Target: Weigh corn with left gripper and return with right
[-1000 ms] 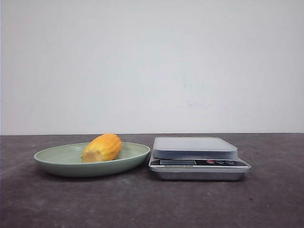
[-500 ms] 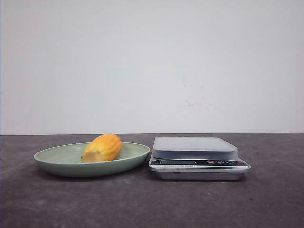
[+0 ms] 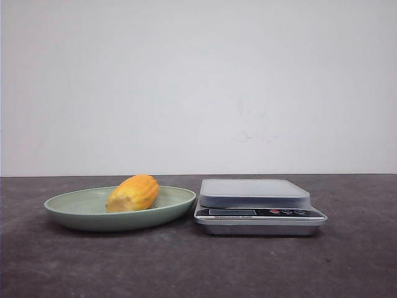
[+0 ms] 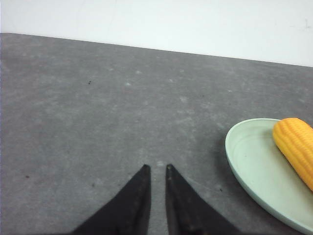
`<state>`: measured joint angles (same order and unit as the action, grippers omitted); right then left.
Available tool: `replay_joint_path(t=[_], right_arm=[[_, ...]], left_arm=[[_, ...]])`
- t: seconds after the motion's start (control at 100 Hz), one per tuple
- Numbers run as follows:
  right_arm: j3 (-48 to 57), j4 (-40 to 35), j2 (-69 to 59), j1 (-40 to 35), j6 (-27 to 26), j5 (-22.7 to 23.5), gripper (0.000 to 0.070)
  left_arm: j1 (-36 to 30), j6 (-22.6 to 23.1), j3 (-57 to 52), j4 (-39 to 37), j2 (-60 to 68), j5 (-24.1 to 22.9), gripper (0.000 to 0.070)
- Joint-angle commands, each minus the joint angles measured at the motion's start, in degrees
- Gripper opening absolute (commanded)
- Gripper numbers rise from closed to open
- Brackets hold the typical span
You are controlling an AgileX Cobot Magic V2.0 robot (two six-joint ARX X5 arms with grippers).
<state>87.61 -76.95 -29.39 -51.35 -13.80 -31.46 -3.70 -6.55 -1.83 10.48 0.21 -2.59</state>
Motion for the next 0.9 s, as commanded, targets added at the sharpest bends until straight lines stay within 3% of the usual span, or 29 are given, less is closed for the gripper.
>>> replay_joint_path(t=[0.0,0.5,0.69,0.89], right_arm=[[0.9,-2.4,0.0,-0.6,-0.8,-0.1,0.0008],[0.9,-1.3,0.0,0.5,0.3,-0.2,0.0008],[-2.6,10.4,2.4,13.6,8.8,1.8,0.0008],[-17.7,27.1,11.0,30.5,15.3,13.4,0.0008]], left_arm=[[0.1,1.0,1.0,0.2,0.0,0.2,0.0012],[0.1,1.0,1.0,0.2,0.0,0.2,0.0012],[0.0,1.0,1.0,0.2,0.0,0.2,0.0012],[0.1,1.0,1.0,0.2,0.0,0.2,0.0012]])
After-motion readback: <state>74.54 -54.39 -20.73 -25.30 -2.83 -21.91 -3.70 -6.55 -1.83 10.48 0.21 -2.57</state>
